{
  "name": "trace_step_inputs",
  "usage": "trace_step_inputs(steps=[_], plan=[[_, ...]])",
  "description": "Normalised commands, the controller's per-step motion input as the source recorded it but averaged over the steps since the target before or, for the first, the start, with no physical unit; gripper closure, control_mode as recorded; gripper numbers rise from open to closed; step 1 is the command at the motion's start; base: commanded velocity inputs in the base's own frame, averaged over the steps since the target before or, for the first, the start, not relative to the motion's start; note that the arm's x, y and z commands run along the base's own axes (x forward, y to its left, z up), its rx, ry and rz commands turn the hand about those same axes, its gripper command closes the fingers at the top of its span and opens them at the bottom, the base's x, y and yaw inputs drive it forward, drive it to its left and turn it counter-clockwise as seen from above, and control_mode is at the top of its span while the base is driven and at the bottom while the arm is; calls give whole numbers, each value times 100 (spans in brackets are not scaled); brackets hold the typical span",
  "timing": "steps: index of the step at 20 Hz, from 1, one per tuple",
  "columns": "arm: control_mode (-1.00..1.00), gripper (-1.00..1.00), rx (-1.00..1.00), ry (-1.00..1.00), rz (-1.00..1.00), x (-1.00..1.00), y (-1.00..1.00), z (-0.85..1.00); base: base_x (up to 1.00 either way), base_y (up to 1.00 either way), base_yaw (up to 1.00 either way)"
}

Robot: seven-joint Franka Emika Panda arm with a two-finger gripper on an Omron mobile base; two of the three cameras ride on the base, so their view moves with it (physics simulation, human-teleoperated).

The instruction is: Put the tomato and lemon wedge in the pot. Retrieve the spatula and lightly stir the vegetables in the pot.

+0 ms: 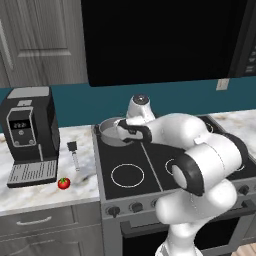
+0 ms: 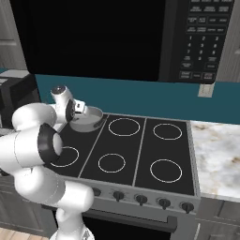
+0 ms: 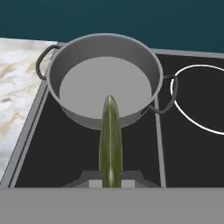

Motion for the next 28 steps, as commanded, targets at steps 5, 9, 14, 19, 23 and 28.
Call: trace_step_inputs(steps=[5,9,14,19,23,28], plan=[[-100,100,0,6,0,15,-2,0,0,0,0],[-100,100,2,13,3,0,0,-17,0,0,0],[-100,100,11,1,6,1,0,-21,0,0,0],[-100,100,7,0,4,23,0,-18,0,0,0],[-100,100,0,0,0,37,0,0,0,0,0],[-100,100,0,7,0,50,5,0,0,0,0]])
